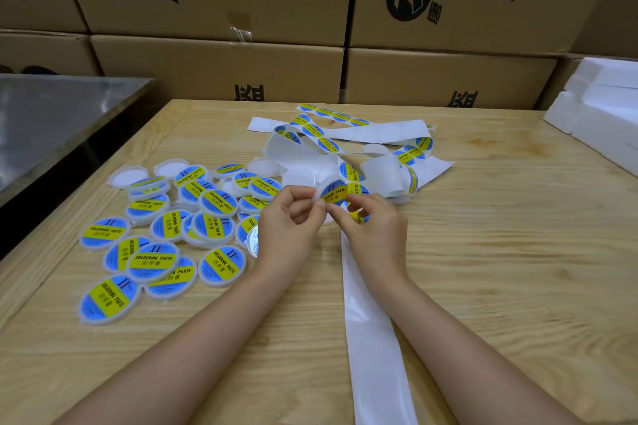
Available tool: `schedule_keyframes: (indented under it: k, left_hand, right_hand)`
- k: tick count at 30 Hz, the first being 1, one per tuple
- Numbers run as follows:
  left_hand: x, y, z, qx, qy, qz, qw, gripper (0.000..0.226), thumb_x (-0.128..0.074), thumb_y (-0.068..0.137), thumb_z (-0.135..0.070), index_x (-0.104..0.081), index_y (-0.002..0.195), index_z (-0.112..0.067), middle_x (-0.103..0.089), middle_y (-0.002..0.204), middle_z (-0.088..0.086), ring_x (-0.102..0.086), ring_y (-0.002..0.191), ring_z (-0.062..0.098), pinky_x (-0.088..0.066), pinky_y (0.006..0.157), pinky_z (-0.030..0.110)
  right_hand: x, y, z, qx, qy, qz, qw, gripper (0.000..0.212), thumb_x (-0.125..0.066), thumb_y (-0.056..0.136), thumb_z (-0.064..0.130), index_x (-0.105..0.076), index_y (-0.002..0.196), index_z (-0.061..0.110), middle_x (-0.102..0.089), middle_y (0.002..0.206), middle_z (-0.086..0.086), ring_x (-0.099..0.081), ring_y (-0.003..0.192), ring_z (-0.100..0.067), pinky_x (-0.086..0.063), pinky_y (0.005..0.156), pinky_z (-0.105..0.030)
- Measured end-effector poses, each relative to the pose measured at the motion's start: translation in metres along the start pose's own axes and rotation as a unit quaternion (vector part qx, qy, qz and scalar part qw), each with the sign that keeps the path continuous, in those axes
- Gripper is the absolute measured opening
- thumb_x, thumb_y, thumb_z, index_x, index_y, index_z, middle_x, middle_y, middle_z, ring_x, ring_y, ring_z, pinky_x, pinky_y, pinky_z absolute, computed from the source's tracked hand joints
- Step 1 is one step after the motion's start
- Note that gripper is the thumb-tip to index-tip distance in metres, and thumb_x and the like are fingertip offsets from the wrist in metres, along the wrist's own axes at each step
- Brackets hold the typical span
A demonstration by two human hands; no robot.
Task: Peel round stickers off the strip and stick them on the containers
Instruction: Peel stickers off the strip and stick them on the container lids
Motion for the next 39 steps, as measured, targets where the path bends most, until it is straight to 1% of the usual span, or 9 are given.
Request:
schedule_keyframes:
  k: [3,6,9,14,17,22,28,34,39]
  left_hand:
    - [0.001,0.002,0.007,0.042,-0.061,-0.010,0.997,0.014,-0.060,0.087,0.000,-0.057,0.085,-0.014,-0.070,0.063,-0.003,-0.069,0.069,0.010,-0.056,0.069,0.022]
    - [0.002,0.003,0.015,0.097,-0.139,-0.020,0.985,0.011,-0.057,0.089,0.002,-0.055,0.088,-0.009,-0.069,0.061,0.001,-0.070,0.065,0.013,-0.056,0.061,0.023]
    - [0.002,0.004,0.020,0.139,-0.175,-0.004,0.975,0.007,-0.056,0.089,0.000,-0.057,0.092,-0.006,-0.073,0.075,0.008,-0.070,0.069,0.018,-0.057,0.061,0.027]
    - [-0.004,0.002,0.022,0.168,-0.163,0.039,0.971,0.013,-0.053,0.090,0.000,-0.062,0.099,-0.003,-0.073,0.082,0.010,-0.072,0.072,0.021,-0.057,0.061,0.027]
    - [-0.005,0.002,0.021,0.169,-0.141,0.045,0.974,0.018,-0.051,0.091,0.001,-0.060,0.106,0.000,-0.071,0.088,0.014,-0.071,0.071,0.020,-0.057,0.061,0.027]
    - [-0.013,-0.004,0.016,0.141,-0.122,0.093,0.978,0.015,-0.052,0.089,0.004,-0.062,0.096,-0.006,-0.073,0.077,0.006,-0.071,0.070,0.017,-0.057,0.061,0.028]
    - [-0.018,-0.005,0.012,0.112,-0.126,0.116,0.979,0.018,-0.057,0.084,0.002,-0.064,0.093,-0.012,-0.074,0.073,0.003,-0.071,0.070,0.013,-0.056,0.060,0.024]
    - [-0.010,0.000,0.013,0.125,-0.171,0.103,0.972,0.027,-0.063,0.075,-0.021,-0.064,0.096,-0.005,-0.073,0.083,0.009,-0.071,0.079,0.023,-0.056,0.066,0.029]
    - [0.001,0.006,0.015,0.150,-0.179,0.051,0.971,0.022,-0.059,0.083,-0.018,-0.064,0.097,-0.003,-0.065,0.088,0.014,-0.063,0.072,0.019,-0.056,0.063,0.029]
  right_hand:
    - [0.001,-0.001,0.002,0.019,-0.021,-0.020,0.999,0.047,-0.075,0.073,0.045,-0.067,0.106,0.013,-0.063,0.082,0.001,-0.055,0.076,-0.018,-0.046,0.078,-0.043]
    - [-0.003,0.000,-0.003,-0.011,0.044,0.009,0.999,0.075,-0.076,0.072,0.043,-0.045,0.136,0.017,-0.061,0.081,0.004,-0.050,0.066,-0.008,-0.044,0.071,-0.025]
    - [-0.010,0.000,0.000,0.028,0.092,0.042,0.994,0.049,-0.073,0.080,0.026,-0.057,0.125,0.013,-0.060,0.071,-0.006,-0.049,0.061,-0.012,-0.040,0.063,-0.017]
    - [-0.005,0.004,-0.011,-0.035,0.181,0.032,0.982,0.010,-0.061,0.090,0.021,-0.065,0.092,0.012,-0.066,0.066,-0.013,-0.058,0.054,-0.013,-0.045,0.056,-0.021]
    - [-0.003,0.004,-0.016,-0.049,0.176,0.016,0.983,0.018,-0.059,0.092,0.023,-0.061,0.078,0.012,-0.066,0.058,-0.008,-0.058,0.050,-0.016,-0.047,0.055,-0.032]
    - [0.003,0.006,-0.024,-0.086,0.176,-0.039,0.980,0.037,-0.062,0.089,0.031,-0.045,0.059,0.018,-0.056,0.045,0.008,-0.048,0.042,-0.003,-0.036,0.046,-0.016]
    - [0.003,0.003,-0.020,-0.099,0.142,-0.022,0.985,0.040,-0.069,0.076,0.048,-0.048,0.070,0.013,-0.060,0.057,-0.005,-0.055,0.054,-0.018,-0.043,0.057,-0.035]
    - [-0.010,-0.001,-0.005,-0.050,0.232,0.064,0.969,0.034,-0.073,0.078,0.033,-0.050,0.097,0.017,-0.066,0.078,-0.015,-0.056,0.064,-0.020,-0.044,0.062,-0.035]
    - [-0.009,0.001,0.002,0.004,0.221,0.077,0.972,0.021,-0.067,0.086,0.017,-0.051,0.096,0.026,-0.060,0.068,-0.012,-0.052,0.062,-0.023,-0.041,0.061,-0.033]
Point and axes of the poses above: each hand's wrist, its own y-axis towards the middle knuckle, its own x-axis out of the back of the hand, z = x × y, the point moved 7 cm from there along y, towards the middle knuckle
